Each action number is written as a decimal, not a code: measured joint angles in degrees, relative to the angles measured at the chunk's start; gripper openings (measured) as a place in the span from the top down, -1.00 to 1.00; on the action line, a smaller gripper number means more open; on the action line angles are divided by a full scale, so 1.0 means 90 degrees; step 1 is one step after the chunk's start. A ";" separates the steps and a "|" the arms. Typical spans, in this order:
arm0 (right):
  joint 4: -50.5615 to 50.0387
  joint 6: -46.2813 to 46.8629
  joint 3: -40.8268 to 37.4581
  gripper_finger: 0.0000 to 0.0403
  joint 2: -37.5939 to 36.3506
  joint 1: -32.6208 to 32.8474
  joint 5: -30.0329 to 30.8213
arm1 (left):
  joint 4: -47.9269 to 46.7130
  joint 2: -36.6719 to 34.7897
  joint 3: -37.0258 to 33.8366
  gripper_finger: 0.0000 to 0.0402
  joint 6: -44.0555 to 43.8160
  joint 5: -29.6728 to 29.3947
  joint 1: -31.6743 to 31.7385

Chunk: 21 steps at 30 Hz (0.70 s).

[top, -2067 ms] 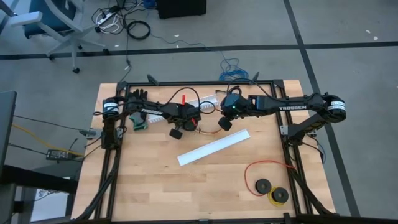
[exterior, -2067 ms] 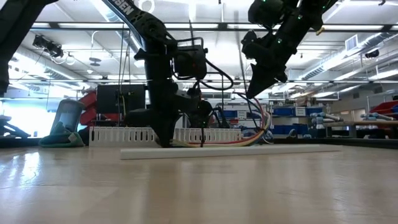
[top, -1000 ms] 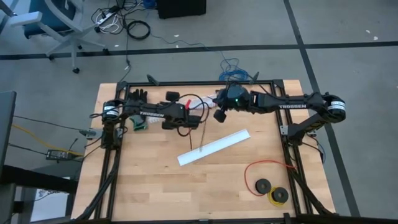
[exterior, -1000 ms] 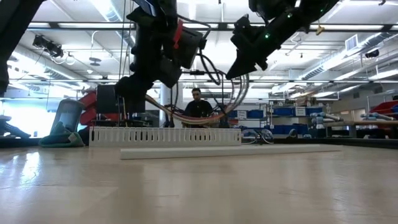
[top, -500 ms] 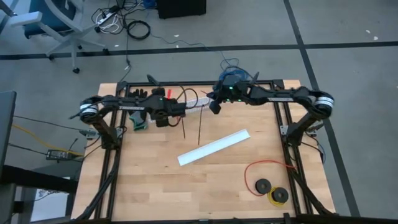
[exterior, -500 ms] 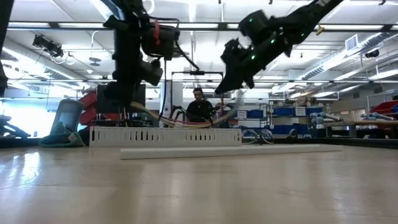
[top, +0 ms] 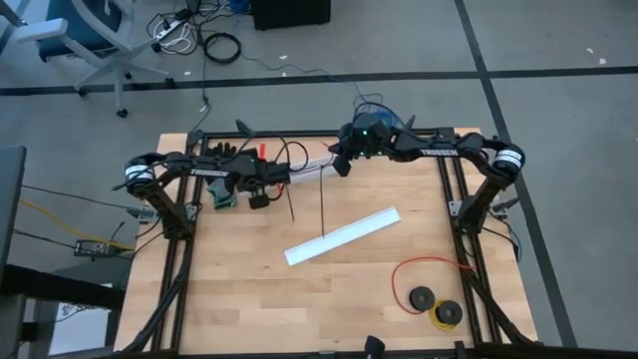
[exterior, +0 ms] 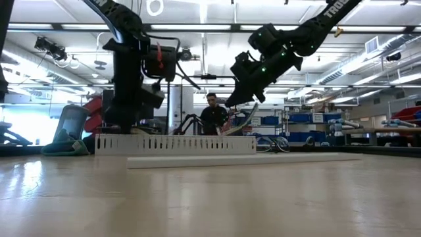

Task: Ziptie cables
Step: Put the zip-tied cables into the white cable duct

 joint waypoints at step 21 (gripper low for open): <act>-0.0610 0.0117 -0.0006 0.46 0.0254 0.0019 -0.0385 | -0.0150 0.0004 -0.0008 0.24 -0.0066 0.0199 0.0030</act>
